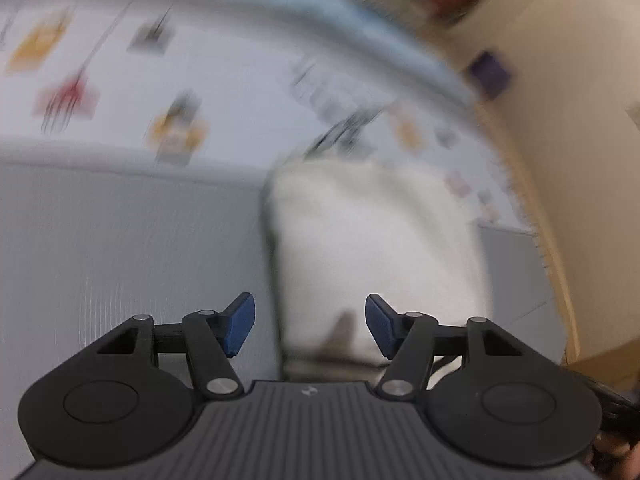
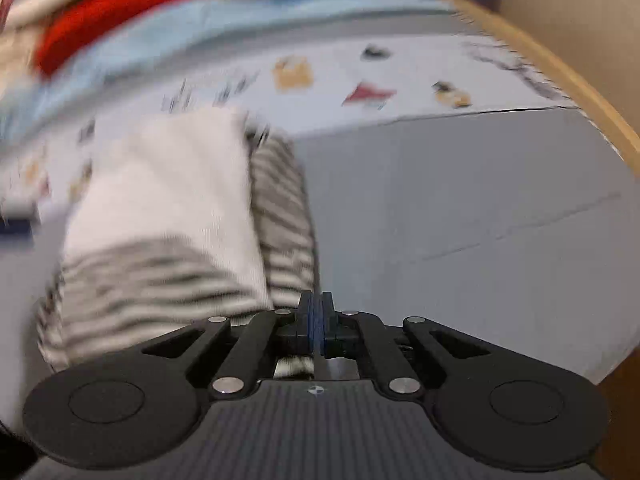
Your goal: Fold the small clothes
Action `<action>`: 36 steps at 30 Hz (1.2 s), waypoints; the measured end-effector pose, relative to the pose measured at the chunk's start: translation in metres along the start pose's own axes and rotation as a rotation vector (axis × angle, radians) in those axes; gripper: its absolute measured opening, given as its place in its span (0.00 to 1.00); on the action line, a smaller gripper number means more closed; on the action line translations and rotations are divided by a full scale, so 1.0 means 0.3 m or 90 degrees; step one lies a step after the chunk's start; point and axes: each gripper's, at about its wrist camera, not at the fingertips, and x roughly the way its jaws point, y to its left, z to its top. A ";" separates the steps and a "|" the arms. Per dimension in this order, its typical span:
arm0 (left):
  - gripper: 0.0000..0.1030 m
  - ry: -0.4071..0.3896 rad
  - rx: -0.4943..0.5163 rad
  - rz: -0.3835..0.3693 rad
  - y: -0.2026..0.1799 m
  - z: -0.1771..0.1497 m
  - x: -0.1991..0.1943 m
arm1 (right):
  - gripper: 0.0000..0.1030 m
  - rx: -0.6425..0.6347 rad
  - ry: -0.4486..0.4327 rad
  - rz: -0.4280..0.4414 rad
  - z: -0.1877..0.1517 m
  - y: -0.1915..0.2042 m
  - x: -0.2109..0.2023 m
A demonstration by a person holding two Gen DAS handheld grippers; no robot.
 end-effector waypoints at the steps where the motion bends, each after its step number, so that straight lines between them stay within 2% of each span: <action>1: 0.64 0.008 -0.024 -0.012 0.010 0.000 0.013 | 0.07 0.021 -0.015 0.003 0.003 -0.013 -0.015; 3: 0.65 0.001 -0.031 -0.039 0.012 0.008 0.027 | 0.22 0.049 -0.034 0.031 -0.001 -0.023 -0.032; 5: 0.65 0.000 -0.047 -0.042 0.021 0.020 0.052 | 0.43 0.061 -0.023 0.092 0.013 -0.025 -0.006; 7: 0.69 0.012 -0.084 -0.048 0.043 0.027 0.090 | 0.45 0.048 0.018 0.132 0.017 -0.007 0.040; 9: 0.74 0.020 -0.109 -0.052 0.058 0.031 0.125 | 0.45 0.011 0.070 0.111 0.005 0.025 0.101; 10: 0.78 0.023 -0.107 -0.050 0.058 0.038 0.142 | 0.45 -0.010 0.097 0.093 -0.006 0.043 0.128; 12: 0.80 0.025 -0.092 -0.053 0.049 0.042 0.168 | 0.45 -0.035 0.137 0.064 -0.020 0.057 0.172; 15: 0.80 0.033 -0.093 -0.068 0.053 0.050 0.206 | 0.45 -0.019 0.146 0.059 -0.014 0.049 0.192; 18: 0.79 0.042 -0.106 -0.092 0.064 0.056 0.236 | 0.45 -0.009 0.157 0.053 -0.016 0.035 0.211; 20: 0.72 0.045 -0.099 -0.106 0.061 0.060 0.246 | 0.41 -0.005 0.163 0.052 -0.023 0.040 0.220; 21: 0.66 0.047 -0.098 -0.116 0.060 0.062 0.249 | 0.37 -0.003 0.165 0.055 -0.025 0.043 0.224; 23: 0.59 0.043 -0.079 -0.112 0.049 0.066 0.243 | 0.12 -0.001 0.168 0.074 -0.031 0.061 0.226; 25: 0.45 0.033 -0.046 -0.108 0.028 0.070 0.221 | 0.06 -0.014 0.164 0.074 -0.035 0.091 0.226; 26: 0.43 0.028 -0.040 -0.110 0.023 0.072 0.208 | 0.04 -0.024 0.163 0.067 -0.036 0.106 0.228; 31: 0.39 -0.044 -0.026 -0.114 0.053 0.110 0.089 | 0.02 -0.011 0.158 0.073 -0.019 0.169 0.249; 36: 0.39 -0.100 -0.051 -0.067 0.193 0.151 -0.041 | 0.02 -0.039 0.139 0.128 -0.003 0.337 0.262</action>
